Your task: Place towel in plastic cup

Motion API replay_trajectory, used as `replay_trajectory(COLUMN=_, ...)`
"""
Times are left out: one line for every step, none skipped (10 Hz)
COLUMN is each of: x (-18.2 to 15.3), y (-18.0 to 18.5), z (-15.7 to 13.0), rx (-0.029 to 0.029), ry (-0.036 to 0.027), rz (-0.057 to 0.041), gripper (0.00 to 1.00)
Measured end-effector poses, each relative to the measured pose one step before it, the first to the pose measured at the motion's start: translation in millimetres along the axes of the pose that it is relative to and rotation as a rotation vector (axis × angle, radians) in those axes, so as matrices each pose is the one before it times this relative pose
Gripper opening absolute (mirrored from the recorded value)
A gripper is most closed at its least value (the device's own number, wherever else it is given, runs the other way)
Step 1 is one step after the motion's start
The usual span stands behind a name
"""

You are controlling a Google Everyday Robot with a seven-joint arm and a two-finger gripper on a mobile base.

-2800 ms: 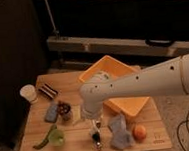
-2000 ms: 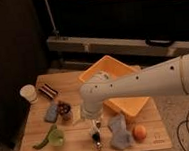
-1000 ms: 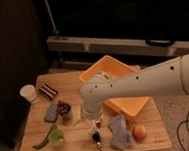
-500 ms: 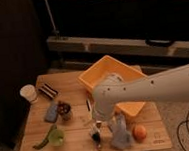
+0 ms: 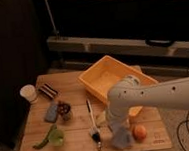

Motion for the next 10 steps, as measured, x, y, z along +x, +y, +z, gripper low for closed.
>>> replay_trajectory(x=0.16, y=-3.26, z=6.95, rx=0.01574, ry=-0.00203, rz=-0.00365, gripper=0.80)
replay_trajectory(x=-0.23, y=-2.56, z=10.50, rx=0.00790, ry=-0.00239, rz=-0.00717, gripper=0.80)
replay_trajectory(x=-0.54, y=-5.45, z=10.33, rx=0.00076, ry=-0.00654, rz=-0.00199, gripper=0.80)
replay_trajectory(x=-0.10, y=-7.55, z=9.78, rx=-0.00118, ry=-0.00487, rz=0.00132, gripper=0.80)
replay_trajectory(x=0.17, y=-2.23, z=4.56, rx=-0.00762, ry=-0.00066, rz=0.00489, gripper=0.78)
replay_trajectory(x=-1.00, y=-6.28, z=9.10, rx=-0.00763, ry=-0.00564, rz=0.00102, gripper=0.67)
replay_trajectory(x=-0.74, y=-3.02, z=4.87, rx=-0.00601, ry=-0.00505, rz=0.00284, gripper=0.58)
replay_trajectory(x=-1.03, y=1.47, z=0.77, rx=-0.00453, ry=-0.00305, rz=-0.00020, gripper=0.49)
replay_trajectory(x=-1.58, y=4.34, z=-0.75, rx=-0.00531, ry=-0.00043, rz=-0.00018, gripper=0.38)
replay_trajectory(x=-1.16, y=4.20, z=0.42, rx=-0.00352, ry=0.00144, rz=-0.00066, gripper=0.27)
